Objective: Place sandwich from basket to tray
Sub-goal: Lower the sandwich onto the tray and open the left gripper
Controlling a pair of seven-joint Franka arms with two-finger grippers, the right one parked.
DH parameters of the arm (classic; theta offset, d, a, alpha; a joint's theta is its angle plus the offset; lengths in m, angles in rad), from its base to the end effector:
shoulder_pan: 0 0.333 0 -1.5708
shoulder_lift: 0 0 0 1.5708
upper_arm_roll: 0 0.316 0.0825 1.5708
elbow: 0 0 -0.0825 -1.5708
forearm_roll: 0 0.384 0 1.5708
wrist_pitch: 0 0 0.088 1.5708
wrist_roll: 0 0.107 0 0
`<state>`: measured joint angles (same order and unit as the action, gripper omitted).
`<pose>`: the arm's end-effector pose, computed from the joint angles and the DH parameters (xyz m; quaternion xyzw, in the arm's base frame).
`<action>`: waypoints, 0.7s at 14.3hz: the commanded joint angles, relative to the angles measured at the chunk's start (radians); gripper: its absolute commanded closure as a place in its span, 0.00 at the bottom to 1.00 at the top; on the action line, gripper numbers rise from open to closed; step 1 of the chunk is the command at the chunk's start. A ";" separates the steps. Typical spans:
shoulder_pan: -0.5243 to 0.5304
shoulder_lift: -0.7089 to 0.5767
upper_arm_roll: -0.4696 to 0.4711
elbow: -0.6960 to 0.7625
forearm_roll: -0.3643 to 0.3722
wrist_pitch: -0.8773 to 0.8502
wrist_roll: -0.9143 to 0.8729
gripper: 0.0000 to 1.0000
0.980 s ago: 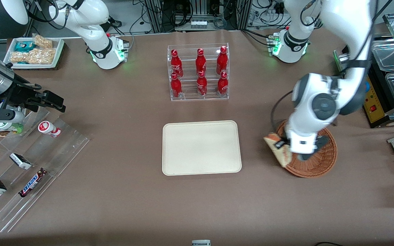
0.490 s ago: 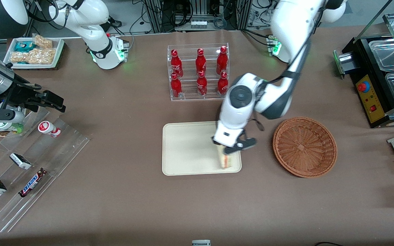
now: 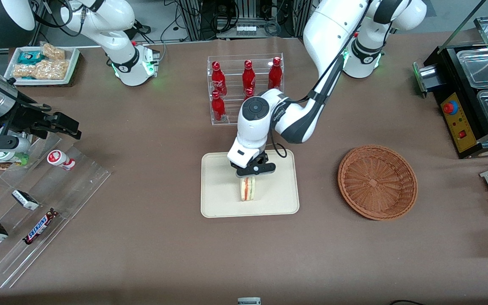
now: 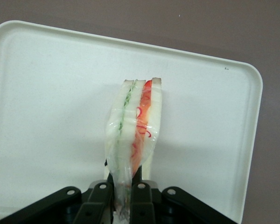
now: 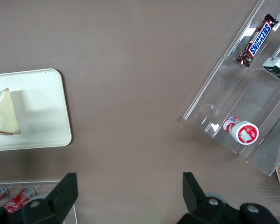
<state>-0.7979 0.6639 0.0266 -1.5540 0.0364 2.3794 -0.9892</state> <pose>0.5142 -0.5038 0.2740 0.9922 0.0929 0.0680 0.0485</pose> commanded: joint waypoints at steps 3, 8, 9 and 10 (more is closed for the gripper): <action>-0.007 0.025 0.015 0.022 0.022 0.000 -0.006 0.90; -0.008 0.033 0.015 0.011 0.030 0.000 -0.019 0.45; -0.007 0.025 0.015 0.012 0.034 -0.005 -0.017 0.00; -0.011 0.010 0.015 0.012 0.034 -0.011 -0.031 0.00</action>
<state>-0.7974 0.6947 0.0342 -1.5525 0.0489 2.3793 -0.9898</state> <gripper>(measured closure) 0.626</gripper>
